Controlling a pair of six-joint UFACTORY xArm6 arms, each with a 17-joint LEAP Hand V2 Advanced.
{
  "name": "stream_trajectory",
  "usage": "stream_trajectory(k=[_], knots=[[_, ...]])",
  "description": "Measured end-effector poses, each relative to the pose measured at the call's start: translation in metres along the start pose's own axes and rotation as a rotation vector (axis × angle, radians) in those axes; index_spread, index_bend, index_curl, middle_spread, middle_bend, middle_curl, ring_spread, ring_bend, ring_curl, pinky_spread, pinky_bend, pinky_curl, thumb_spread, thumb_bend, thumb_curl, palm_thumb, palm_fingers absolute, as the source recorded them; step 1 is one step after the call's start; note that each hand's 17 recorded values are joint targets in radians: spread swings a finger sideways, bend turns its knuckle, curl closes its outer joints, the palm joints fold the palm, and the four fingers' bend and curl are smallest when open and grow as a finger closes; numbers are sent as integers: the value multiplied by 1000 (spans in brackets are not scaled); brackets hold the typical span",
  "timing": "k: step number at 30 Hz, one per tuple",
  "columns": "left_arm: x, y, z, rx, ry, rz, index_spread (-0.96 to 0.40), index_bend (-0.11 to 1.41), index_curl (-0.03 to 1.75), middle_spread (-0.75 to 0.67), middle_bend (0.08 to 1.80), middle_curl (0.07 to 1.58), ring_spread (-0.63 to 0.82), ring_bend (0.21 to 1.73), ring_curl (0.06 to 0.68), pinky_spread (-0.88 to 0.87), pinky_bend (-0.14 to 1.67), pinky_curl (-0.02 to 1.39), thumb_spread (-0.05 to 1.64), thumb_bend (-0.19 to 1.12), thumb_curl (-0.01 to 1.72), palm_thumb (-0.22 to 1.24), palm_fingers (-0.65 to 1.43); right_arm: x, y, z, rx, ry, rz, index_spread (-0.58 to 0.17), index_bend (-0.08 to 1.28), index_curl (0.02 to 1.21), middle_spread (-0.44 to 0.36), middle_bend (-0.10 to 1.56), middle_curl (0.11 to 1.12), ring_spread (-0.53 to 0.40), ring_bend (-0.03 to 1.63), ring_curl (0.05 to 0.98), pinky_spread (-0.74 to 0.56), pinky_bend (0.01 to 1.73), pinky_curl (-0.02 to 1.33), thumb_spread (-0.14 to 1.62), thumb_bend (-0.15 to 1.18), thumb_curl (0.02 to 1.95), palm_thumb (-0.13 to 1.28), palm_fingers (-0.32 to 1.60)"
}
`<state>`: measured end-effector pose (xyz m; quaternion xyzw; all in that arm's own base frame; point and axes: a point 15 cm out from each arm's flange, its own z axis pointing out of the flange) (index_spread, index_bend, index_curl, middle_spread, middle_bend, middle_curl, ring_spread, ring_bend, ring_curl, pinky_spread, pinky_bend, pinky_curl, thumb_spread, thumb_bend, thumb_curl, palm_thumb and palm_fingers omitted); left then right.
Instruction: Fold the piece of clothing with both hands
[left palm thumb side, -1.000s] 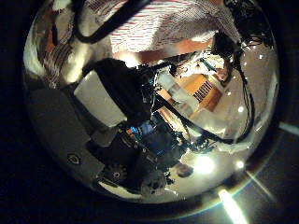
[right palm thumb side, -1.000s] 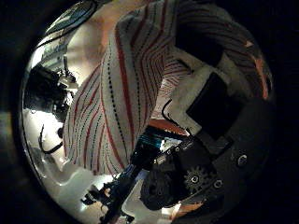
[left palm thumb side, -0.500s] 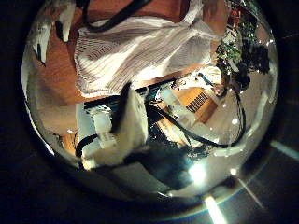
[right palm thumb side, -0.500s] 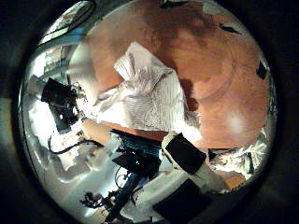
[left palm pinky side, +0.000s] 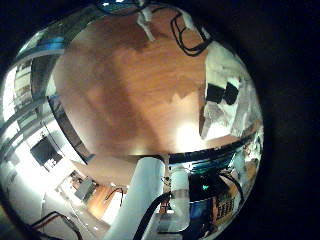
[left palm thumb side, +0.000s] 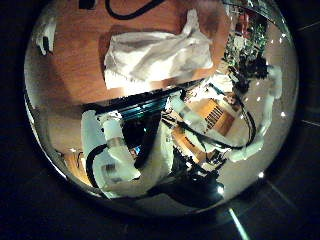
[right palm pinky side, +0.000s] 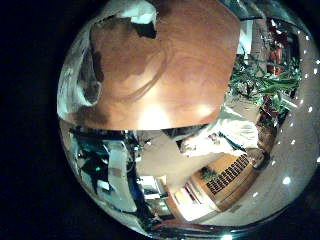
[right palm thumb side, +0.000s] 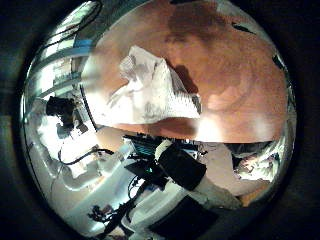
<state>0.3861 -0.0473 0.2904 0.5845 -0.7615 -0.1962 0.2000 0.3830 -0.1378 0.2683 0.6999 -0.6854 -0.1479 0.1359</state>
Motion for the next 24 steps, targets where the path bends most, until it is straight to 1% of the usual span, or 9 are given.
stream_trajectory(k=[3, 8, 12, 16, 18, 21, 22, 24], knots=[[9, 6, 5, 15, -16, 20, -72, 201, 729, 3, 296, 640, -100, 977, 398, -210, 738, 590, 1359, 307, 242, 56, 199, 2, 1, 5, -18, 13, -3, -365, 156, 357, -64, 423, 435, -51, 794, 376, 406, 623, 479, 1200, -35, 306, 401, 157], [21, 8, 26, 43, -38, 50, -62, 196, 699, 21, 276, 607, -86, 948, 384, -166, 682, 579, 1362, 272, 231, 77, 221, -7, 3, 27, -70, 24, -28, -366, 153, 332, -58, 384, 414, -31, 778, 360, 401, 646, 463, 1137, -27, 301, 369, 137], [30, 7, 39, 49, -55, 72, -58, 195, 677, 28, 267, 587, -82, 932, 375, -135, 641, 572, 1364, 246, 225, 93, 236, -14, -3, 48, -116, 20, -45, -367, 154, 316, -58, 370, 404, -21, 755, 346, 393, 648, 447, 1108, -18, 307, 394, 120], [34, 7, 41, 48, -55, 77, -61, 199, 660, 28, 258, 571, -80, 917, 367, -117, 602, 564, 1367, 221, 220, 107, 253, -28, -14, 68, -130, 33, -76, -365, 153, 305, -58, 365, 399, -16, 740, 332, 386, 651, 432, 1093, -16, 311, 422, 124], [40, 8, 48, 37, -62, 92, -62, 201, 653, 23, 251, 562, -80, 911, 362, -107, 586, 561, 1366, 212, 222, 120, 266, -38, -17, 77, -136, 42, -100, -357, 149, 299, -51, 368, 397, -18, 750, 330, 384, 645, 421, 1090, -18, 314, 435, 139], [50, 11, 61, 30, -82, 117, -64, 205, 647, 20, 252, 555, -66, 884, 354, -88, 556, 556, 1366, 194, 222, 131, 263, -52, -17, 89, -158, 55, -126, -346, 153, 292, -34, 373, 396, -33, 780, 332, 377, 642, 409, 1083, -18, 318, 458, 177], [53, 10, 63, 40, -84, 120, -64, 206, 645, 19, 251, 553, -60, 875, 350, -82, 549, 554, 1369, 190, 222, 136, 264, -55, -16, 92, -165, 57, -128, -343, 153, 290, -31, 375, 396, -39, 790, 332, 367, 642, 404, 1084, -18, 318, 466, 189], [58, 7, 66, 63, -89, 126, -64, 207, 641, 18, 251, 548, -48, 865, 344, -68, 526, 550, 1370, 182, 222, 148, 267, -58, -17, 96, -167, 63, -131, -335, 156, 288, -46, 397, 402, -81, 839, 343, 325, 649, 400, 1080, -10, 325, 500, 272]])
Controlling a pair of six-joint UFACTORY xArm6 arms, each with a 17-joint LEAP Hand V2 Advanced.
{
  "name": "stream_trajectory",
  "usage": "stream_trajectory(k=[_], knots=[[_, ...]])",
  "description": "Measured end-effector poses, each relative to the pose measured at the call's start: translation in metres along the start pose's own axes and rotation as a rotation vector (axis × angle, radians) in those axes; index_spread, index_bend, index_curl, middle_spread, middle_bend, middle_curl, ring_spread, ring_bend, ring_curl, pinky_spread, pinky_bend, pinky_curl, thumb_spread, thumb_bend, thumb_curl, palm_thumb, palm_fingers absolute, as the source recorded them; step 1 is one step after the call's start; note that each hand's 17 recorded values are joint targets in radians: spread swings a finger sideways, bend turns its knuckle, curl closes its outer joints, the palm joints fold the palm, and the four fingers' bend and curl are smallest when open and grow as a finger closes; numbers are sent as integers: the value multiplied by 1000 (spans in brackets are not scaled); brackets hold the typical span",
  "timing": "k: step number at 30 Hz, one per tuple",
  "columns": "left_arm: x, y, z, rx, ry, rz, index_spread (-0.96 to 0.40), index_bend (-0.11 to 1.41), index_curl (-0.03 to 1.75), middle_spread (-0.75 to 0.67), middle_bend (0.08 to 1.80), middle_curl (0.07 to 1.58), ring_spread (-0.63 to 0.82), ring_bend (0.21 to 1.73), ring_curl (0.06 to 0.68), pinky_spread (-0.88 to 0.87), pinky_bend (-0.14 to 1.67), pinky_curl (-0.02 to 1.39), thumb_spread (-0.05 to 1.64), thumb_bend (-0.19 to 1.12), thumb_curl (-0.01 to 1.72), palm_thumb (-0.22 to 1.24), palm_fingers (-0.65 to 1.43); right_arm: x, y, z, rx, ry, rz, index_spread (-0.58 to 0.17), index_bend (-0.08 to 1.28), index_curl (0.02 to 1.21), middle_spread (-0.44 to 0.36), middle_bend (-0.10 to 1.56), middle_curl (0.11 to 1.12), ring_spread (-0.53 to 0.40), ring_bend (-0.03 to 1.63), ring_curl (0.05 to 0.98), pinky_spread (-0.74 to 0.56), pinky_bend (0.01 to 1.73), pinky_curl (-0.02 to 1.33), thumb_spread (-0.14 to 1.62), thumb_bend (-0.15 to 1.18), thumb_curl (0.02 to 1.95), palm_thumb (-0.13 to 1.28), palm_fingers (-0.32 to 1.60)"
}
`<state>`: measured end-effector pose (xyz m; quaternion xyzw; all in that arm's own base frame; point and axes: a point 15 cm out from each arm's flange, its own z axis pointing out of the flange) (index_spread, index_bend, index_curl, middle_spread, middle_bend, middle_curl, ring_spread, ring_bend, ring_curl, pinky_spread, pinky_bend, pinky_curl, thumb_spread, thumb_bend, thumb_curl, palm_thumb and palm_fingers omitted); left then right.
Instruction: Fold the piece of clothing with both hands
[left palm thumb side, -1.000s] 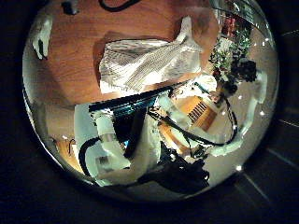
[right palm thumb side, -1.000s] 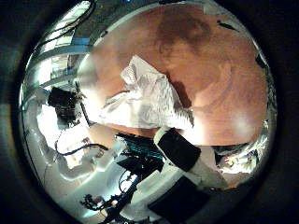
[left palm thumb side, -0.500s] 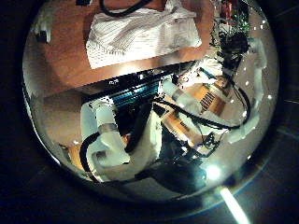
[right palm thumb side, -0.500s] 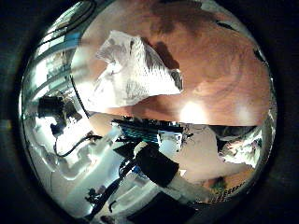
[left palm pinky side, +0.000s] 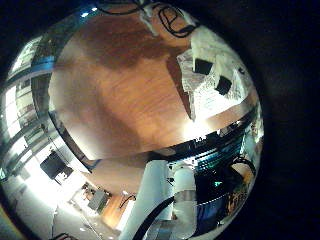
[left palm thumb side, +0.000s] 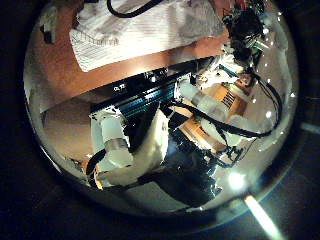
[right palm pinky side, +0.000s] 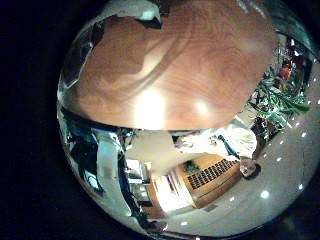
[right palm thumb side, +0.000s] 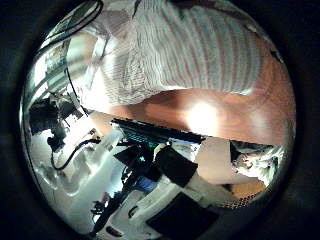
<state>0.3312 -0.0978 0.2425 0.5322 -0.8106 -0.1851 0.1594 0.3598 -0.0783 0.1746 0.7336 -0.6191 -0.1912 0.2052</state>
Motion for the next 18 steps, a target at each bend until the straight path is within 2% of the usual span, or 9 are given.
stream_trajectory(k=[2, 5, 7, 9, 11, 15, 18], knots=[[6, -2, 5, 12, -6, 3, -65, 214, 638, 25, 252, 543, -27, 842, 337, -49, 500, 543, 1372, 171, 221, 156, 260, -1, -4, 5, -4, 13, -6, -334, 152, 281, -91, 438, 414, -158, 934, 361, 195, 714, 407, 1081, 0, 341, 556, 459], [12, 0, 9, 26, -12, 5, -62, 219, 632, 36, 258, 539, 2, 811, 325, 28, 456, 535, 1371, 158, 223, 171, 235, 7, -5, 10, -9, 44, -7, -364, 155, 270, -165, 479, 434, -251, 1050, 382, -114, 937, 427, 1078, 0, 361, 626, 819], [20, 1, 14, 28, -6, 14, -51, 200, 621, 57, 247, 531, 30, 791, 316, 89, 457, 527, 1375, 150, 223, 181, 222, 9, -5, 17, -17, 52, -11, -398, 221, 302, -201, 616, 495, -274, 1081, 409, -256, 973, 446, 1075, 11, 380, 692, 1091], [32, 2, 25, 22, -2, 33, -38, 196, 612, 76, 241, 523, 65, 765, 304, 148, 451, 520, 1379, 147, 226, 199, 214, 11, -7, 22, -5, 59, -12, -425, 365, 383, -216, 715, 555, -269, 1115, 454, -302, 1008, 492, 1074, 15, 397, 743, 1235], [40, -1, 39, 34, 1, 42, -31, 192, 601, 92, 228, 512, 99, 749, 296, 200, 444, 512, 1380, 139, 226, 208, 207, 15, -9, 23, 20, 62, -5, -444, 504, 457, -226, 825, 611, -259, 1149, 486, -299, 1077, 533, 1083, 42, 424, 827, 1297], [50, -19, 55, 111, -4, 47, -16, 186, 581, 117, 214, 496, 145, 726, 282, 277, 428, 495, 1386, 129, 230, 236, 211, 36, -6, 19, 92, 55, 42, -451, 706, 587, -223, 993, 696, -249, 1231, 538, -278, 1184, 596, 1097, 51, 459, 910, 1230], [62, -30, 62, 161, -19, 51, -11, 184, 566, 126, 207, 486, 167, 715, 275, 310, 419, 483, 1389, 120, 234, 254, 221, 49, 0, 15, 131, 51, 72, -443, 801, 669, -218, 1080, 741, -241, 1290, 576, -260, 1248, 640, 1112, 53, 483, 954, 1161]])
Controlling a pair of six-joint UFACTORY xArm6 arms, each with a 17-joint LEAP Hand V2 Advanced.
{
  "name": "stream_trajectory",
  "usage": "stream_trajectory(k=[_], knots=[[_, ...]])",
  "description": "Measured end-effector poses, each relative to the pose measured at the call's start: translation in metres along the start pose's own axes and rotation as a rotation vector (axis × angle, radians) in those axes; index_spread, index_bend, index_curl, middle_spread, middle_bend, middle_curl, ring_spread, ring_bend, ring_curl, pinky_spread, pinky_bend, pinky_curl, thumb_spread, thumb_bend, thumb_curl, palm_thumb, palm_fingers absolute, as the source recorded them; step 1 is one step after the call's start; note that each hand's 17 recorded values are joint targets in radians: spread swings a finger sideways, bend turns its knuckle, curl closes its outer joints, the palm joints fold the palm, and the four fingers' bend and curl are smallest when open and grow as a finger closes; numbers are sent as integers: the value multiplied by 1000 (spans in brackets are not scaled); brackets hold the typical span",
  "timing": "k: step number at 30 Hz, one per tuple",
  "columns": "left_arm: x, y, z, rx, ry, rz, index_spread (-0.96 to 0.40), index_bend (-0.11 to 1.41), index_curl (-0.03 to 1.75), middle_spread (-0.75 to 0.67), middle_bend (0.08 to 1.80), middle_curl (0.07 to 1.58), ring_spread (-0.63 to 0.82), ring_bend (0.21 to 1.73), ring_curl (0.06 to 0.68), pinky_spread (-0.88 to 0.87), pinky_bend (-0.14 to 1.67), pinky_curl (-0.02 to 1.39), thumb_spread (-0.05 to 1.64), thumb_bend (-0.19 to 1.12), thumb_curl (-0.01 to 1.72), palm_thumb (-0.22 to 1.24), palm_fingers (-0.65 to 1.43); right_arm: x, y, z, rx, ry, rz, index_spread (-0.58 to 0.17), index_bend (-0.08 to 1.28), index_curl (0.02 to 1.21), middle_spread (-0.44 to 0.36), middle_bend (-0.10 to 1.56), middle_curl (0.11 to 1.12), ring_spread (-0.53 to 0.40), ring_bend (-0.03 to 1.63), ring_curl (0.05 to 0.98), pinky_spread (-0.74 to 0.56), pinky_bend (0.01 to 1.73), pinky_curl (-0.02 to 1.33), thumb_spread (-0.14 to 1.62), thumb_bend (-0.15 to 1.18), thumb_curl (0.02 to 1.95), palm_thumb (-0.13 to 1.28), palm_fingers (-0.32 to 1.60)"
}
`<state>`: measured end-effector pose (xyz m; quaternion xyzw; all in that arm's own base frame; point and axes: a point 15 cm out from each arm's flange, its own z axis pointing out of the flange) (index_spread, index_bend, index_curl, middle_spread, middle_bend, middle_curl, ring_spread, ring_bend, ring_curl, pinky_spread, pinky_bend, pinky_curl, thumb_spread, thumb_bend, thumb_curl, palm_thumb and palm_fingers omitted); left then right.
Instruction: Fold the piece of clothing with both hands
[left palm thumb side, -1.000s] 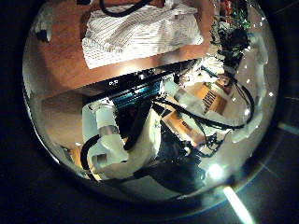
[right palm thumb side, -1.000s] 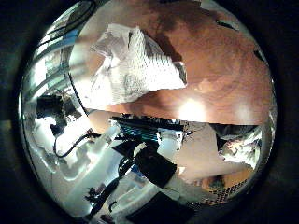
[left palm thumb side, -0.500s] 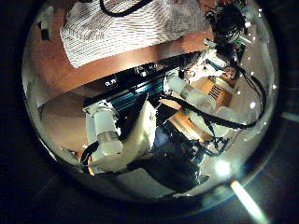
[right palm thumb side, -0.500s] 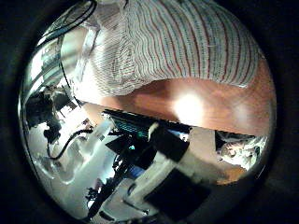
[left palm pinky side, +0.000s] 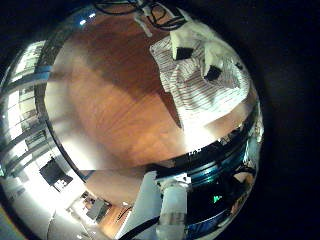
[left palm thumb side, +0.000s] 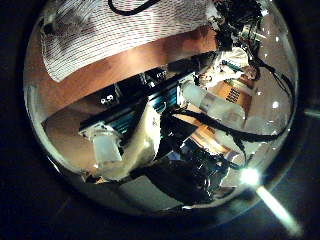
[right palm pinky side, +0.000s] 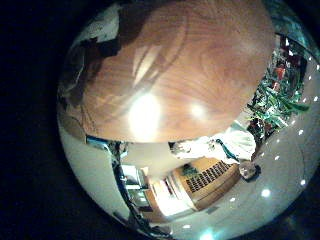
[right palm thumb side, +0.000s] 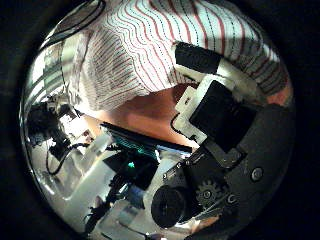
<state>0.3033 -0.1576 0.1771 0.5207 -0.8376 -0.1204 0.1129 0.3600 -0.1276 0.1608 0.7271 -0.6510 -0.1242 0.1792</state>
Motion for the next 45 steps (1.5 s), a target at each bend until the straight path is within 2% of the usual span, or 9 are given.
stream_trajectory(k=[8, 15, 20, 23, 28, 34, 40, 45], knots=[[4, -6, 10, -9, -3, -2, -6, 184, 533, 133, 194, 464, 192, 695, 258, 347, 407, 462, 1393, 88, 244, 282, 238, 40, 21, -10, 47, -26, 87, -425, 881, 816, -196, 1180, 807, -225, 1378, 645, -232, 1327, 725, 1145, 17, 522, 985, 1049], [0, -10, 6, -1, -3, -6, -5, 184, 511, 128, 192, 448, 203, 685, 247, 358, 400, 449, 1394, 59, 250, 297, 248, 49, 28, -25, 85, -18, 97, -421, 895, 899, -185, 1200, 836, -218, 1403, 676, -213, 1336, 774, 1183, -7, 541, 996, 1011], [-14, -10, -7, 11, 5, -34, -5, 191, 503, 121, 191, 439, 205, 676, 239, 351, 392, 439, 1394, 40, 254, 311, 264, 43, 32, -54, 147, 13, 86, -421, 890, 951, -180, 1221, 855, -218, 1419, 696, -204, 1337, 810, 1202, -10, 551, 991, 985], [-31, -6, -16, 15, 22, -78, -10, 197, 502, 120, 188, 434, 211, 667, 233, 347, 387, 434, 1394, 28, 255, 319, 270, 27, 32, -80, 199, 48, 52, -422, 884, 974, -178, 1228, 863, -218, 1425, 704, -202, 1338, 828, 1206, -11, 556, 988, 974], [-70, -5, -24, 46, 65, -161, -16, 212, 508, 117, 180, 417, 222, 655, 225, 344, 377, 425, 1396, 14, 258, 336, 283, -28, 29, -130, 300, 122, -63, -424, 873, 1004, -183, 1236, 865, -218, 1423, 713, -201, 1332, 850, 1196, -13, 562, 975, 978], [-97, 4, -28, 67, 100, -206, -17, 220, 514, 117, 184, 405, 235, 643, 217, 344, 367, 414, 1404, 6, 264, 372, 301, -117, 27, -169, 322, 220, -188, -421, 871, 1028, -178, 1235, 867, -227, 1407, 720, -213, 1315, 866, 1176, -15, 572, 972, 993], [-110, 20, -32, 89, 119, -242, -11, 228, 521, 129, 186, 396, 250, 634, 208, 355, 363, 408, 1446, 30, 276, 448, 319, -214, -2, -147, 228, 371, -316, -417, 852, 1041, -178, 1224, 862, -234, 1391, 722, -217, 1294, 874, 1149, -14, 581, 963, 1016], [-115, 27, -33, 93, 129, -261, 5, 222, 522, 155, 184, 389, 277, 637, 206, 365, 358, 402, 1514, 57, 281, 497, 324, -272, -29, -109, 137, 433, -387, -416, 831, 1048, -181, 1210, 856, -235, 1372, 722, -220, 1279, 881, 1132, -18, 578, 954, 1031]])
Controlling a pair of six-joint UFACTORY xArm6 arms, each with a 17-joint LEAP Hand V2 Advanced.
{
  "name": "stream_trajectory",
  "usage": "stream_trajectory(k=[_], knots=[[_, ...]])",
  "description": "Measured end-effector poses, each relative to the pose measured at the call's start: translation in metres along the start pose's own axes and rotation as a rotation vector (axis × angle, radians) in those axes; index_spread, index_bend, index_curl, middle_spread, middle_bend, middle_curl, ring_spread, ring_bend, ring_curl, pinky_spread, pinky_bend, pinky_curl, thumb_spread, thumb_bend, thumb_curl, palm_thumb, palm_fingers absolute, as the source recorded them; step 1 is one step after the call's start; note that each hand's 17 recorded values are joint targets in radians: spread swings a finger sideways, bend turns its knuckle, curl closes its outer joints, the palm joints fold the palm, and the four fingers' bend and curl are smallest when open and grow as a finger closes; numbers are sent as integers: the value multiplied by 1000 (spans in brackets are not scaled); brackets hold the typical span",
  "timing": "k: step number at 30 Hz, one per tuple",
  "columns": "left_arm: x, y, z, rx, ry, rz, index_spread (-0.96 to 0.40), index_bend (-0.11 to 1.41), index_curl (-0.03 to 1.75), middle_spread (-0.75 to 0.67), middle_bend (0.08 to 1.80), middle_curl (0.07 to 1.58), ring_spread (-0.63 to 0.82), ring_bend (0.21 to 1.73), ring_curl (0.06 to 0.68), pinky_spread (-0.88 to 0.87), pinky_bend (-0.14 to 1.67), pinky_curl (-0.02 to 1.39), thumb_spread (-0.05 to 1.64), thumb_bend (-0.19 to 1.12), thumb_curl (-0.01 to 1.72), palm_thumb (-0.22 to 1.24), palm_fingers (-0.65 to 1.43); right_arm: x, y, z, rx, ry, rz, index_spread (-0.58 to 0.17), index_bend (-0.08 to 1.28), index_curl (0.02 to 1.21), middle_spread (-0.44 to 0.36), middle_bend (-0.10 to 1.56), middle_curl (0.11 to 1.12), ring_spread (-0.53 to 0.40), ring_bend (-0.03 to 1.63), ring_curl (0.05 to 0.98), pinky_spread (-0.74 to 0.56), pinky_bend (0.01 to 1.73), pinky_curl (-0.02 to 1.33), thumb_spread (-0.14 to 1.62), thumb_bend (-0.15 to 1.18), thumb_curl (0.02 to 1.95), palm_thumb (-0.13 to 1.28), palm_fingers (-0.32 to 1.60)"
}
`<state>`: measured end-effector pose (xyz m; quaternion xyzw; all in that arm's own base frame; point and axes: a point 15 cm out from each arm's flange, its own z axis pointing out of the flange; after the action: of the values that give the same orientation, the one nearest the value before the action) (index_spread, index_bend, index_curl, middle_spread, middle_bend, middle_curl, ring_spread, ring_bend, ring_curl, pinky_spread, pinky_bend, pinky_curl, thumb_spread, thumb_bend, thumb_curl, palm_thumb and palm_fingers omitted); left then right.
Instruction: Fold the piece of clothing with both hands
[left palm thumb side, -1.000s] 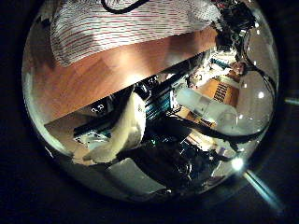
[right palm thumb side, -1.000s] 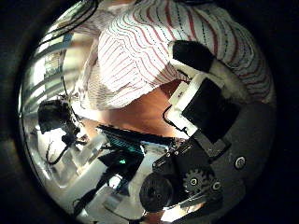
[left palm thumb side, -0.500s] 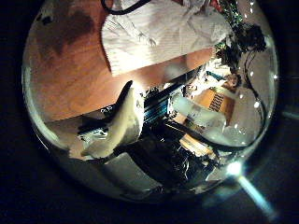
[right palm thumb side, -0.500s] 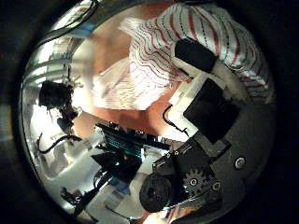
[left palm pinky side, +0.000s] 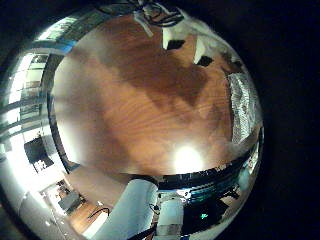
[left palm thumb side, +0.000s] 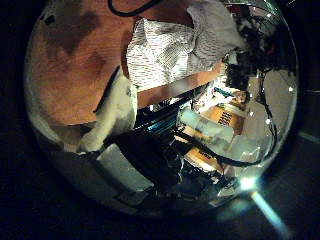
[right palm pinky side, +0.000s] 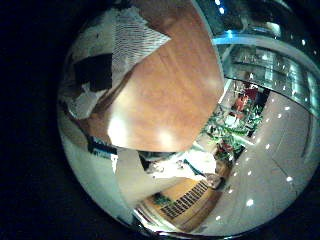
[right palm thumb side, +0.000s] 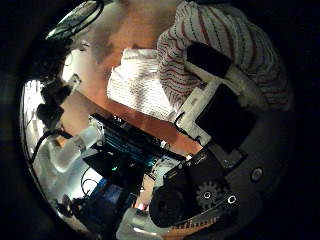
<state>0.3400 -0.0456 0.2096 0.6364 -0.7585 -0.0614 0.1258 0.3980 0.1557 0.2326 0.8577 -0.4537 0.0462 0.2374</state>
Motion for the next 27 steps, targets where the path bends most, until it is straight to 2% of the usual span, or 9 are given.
stream_trajectory(k=[4, 8, 11, 13, 15, 16, 19, 21, 27], knots=[[-10, 6, -3, 0, 6, -21, 20, 213, 520, 177, 182, 380, 300, 637, 202, 382, 367, 401, 1564, 55, 274, 472, 327, -27, -14, 3, -14, 20, -45, -418, 793, 1048, -182, 1192, 848, -231, 1359, 718, -232, 1261, 875, 1124, -18, 570, 943, 1041], [-27, 11, -4, 5, 21, -48, 26, 208, 520, 186, 186, 375, 310, 638, 198, 389, 367, 397, 1582, 55, 270, 455, 331, -50, -18, 1, -9, -19, -59, -433, 651, 1017, -202, 1101, 804, -245, 1325, 680, -296, 1219, 823, 1125, -25, 550, 905, 1011], [-35, 13, -6, 8, 23, -59, 18, 205, 520, 179, 187, 373, 314, 634, 194, 392, 363, 394, 1572, 48, 270, 437, 336, -59, -15, -1, -10, -76, -57, -449, 368, 953, -235, 958, 757, -280, 1344, 651, -402, 1243, 770, 1130, -25, 534, 879, 823], [-39, 14, -6, 10, 25, -66, 9, 208, 522, 171, 188, 372, 312, 632, 191, 393, 360, 391, 1567, 47, 271, 434, 340, -58, -12, -5, -3, -103, -46, -450, 154, 884, -256, 865, 729, -312, 1313, 628, -462, 1285, 744, 1137, -28, 524, 853, 585], [-46, 15, -6, 12, 28, -78, 1, 207, 522, 162, 189, 371, 307, 628, 188, 393, 358, 389, 1564, 43, 273, 429, 345, -57, -10, -10, 8, -121, -42, -451, 99, 819, -267, 804, 709, -324, 1287, 613, -458, 1307, 736, 1138, -28, 517, 835, 461], [-46, 16, -7, 11, 29, -79, -2, 205, 522, 158, 188, 371, 305, 628, 188, 393, 357, 387, 1563, 42, 274, 427, 347, -58, -8, -13, 15, -130, -41, -446, 100, 758, -270, 744, 681, -320, 1240, 587, -403, 1275, 727, 1141, -31, 509, 811, 293], [-47, 17, -6, 8, 29, -80, -14, 205, 523, 147, 186, 369, 295, 627, 185, 394, 354, 384, 1543, 35, 278, 426, 351, -59, -3, -20, 30, -162, -46, -430, 151, 675, -241, 604, 614, -252, 1132, 536, -283, 1233, 719, 1148, -31, 495, 766, 54], [-49, 18, -6, 9, 28, -81, -20, 204, 524, 136, 191, 370, 286, 624, 183, 394, 351, 381, 1529, 29, 281, 423, 355, -56, 1, -29, 52, -185, -44, -420, 147, 621, -204, 519, 566, -191, 1084, 502, -185, 1215, 696, 1149, -31, 485, 737, -22], [-46, 23, -14, 6, 30, -81, -41, 202, 528, 107, 186, 369, 265, 621, 178, 378, 348, 377, 1483, 6, 288, 417, 363, -29, 34, -68, 174, -318, -16, -410, 154, 499, -165, 436, 487, -73, 982, 422, 68, 1133, 631, 1181, -12, 465, 713, -5]])
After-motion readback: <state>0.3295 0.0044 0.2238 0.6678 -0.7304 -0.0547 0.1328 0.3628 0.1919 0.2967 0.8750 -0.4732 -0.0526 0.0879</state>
